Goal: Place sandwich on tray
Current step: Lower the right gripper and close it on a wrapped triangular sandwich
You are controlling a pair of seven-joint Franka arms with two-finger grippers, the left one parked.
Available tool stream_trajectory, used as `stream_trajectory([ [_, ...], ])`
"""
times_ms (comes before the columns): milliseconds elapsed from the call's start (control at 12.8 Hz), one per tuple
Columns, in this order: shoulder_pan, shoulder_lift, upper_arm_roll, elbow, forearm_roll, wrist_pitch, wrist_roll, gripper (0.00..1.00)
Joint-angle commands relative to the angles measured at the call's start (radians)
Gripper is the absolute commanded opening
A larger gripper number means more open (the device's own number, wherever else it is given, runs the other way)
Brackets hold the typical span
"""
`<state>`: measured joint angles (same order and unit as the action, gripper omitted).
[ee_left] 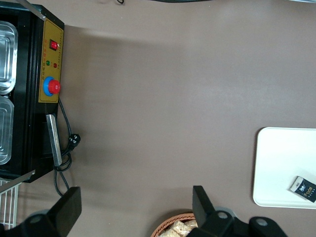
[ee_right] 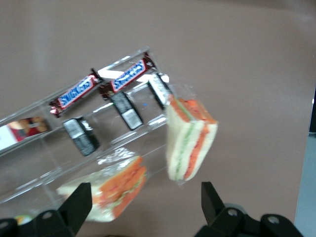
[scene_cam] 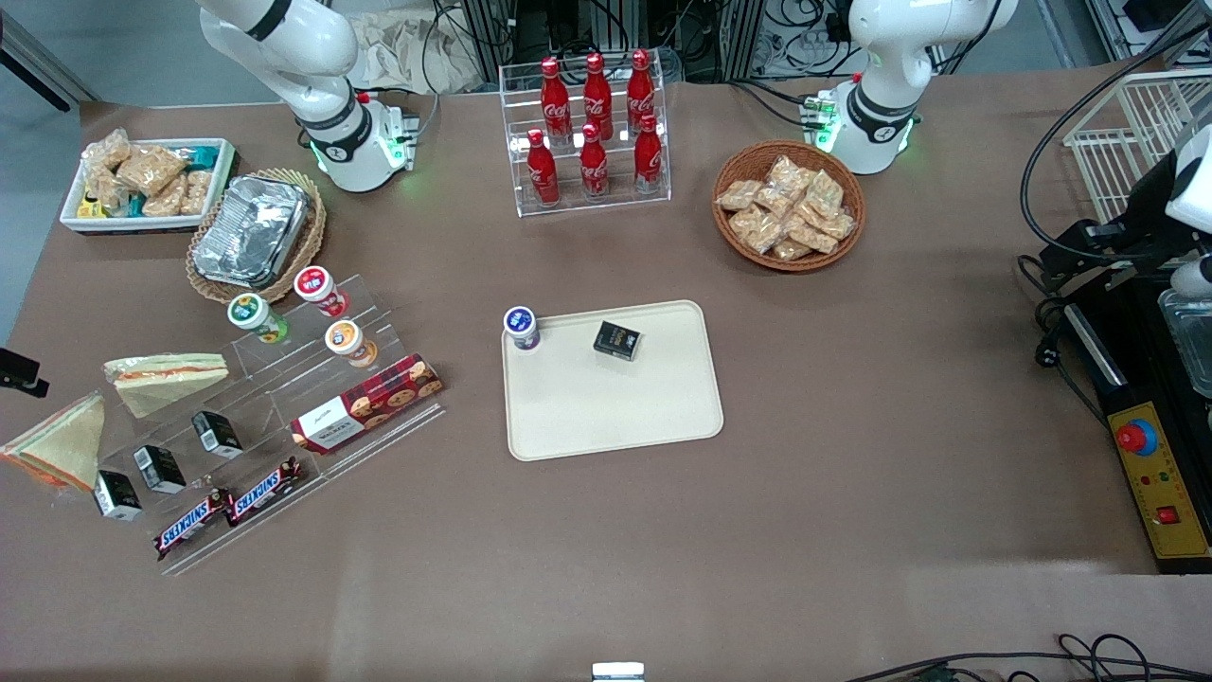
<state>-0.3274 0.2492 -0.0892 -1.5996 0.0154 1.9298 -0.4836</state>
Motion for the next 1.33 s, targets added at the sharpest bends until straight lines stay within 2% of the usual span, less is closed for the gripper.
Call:
stream_trajectory([
  [0,-0.027,0.062,0.009,0.02,0.038,0.067,-0.038,0.99],
  [234,-0.048,0.119,0.011,0.02,0.072,0.136,-0.041,0.99],
  [546,-0.062,0.163,0.011,0.02,0.075,0.195,-0.075,0.99],
  [858,-0.061,0.183,0.011,0.02,0.118,0.199,-0.072,0.99],
  [1248,-0.059,0.219,0.011,0.02,0.115,0.213,-0.076,0.98],
])
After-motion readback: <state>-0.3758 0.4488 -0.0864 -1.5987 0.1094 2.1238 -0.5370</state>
